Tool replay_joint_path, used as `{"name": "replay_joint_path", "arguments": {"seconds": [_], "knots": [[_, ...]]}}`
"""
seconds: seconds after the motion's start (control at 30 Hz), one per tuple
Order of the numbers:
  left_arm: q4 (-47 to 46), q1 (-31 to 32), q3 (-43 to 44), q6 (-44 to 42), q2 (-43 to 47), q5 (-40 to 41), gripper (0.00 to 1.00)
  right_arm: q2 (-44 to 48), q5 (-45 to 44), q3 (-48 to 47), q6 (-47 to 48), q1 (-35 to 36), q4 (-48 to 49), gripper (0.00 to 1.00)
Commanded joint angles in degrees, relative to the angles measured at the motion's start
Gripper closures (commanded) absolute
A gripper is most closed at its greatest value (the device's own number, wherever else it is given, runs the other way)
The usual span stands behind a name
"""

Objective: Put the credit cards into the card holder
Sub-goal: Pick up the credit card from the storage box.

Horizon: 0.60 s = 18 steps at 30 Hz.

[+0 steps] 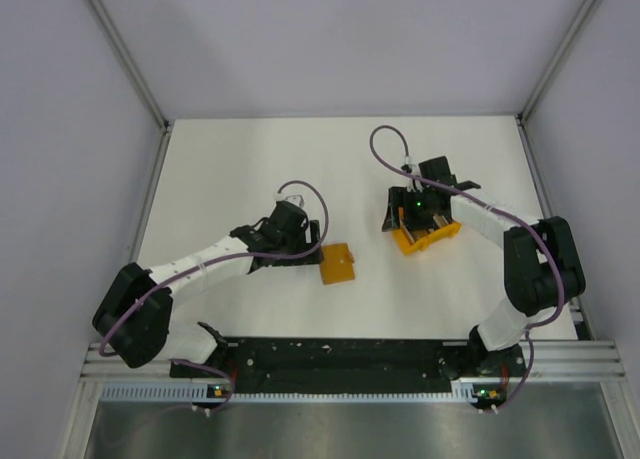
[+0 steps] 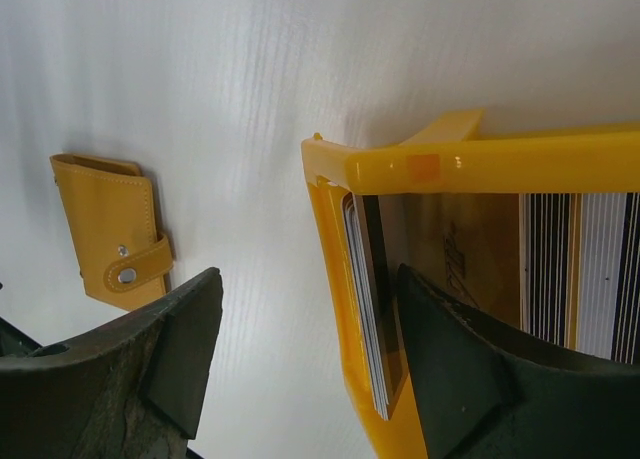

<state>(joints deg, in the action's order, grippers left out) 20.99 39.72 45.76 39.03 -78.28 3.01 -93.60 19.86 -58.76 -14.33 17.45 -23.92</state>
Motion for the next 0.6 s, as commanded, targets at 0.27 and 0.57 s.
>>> {"name": "replay_joint_path", "arguments": {"seconds": [0.27,0.57], "knots": [[-1.9,-0.3,2.0,-0.3,0.0,-0.5,0.18,2.4,1.1,-1.4,1.0,-0.1,-0.8,0.35],[-2.4,-0.3,2.1,-0.1,-0.5,-0.9,0.18,3.3,0.5,-2.1,1.1,-0.1,-1.1,0.38]]}}
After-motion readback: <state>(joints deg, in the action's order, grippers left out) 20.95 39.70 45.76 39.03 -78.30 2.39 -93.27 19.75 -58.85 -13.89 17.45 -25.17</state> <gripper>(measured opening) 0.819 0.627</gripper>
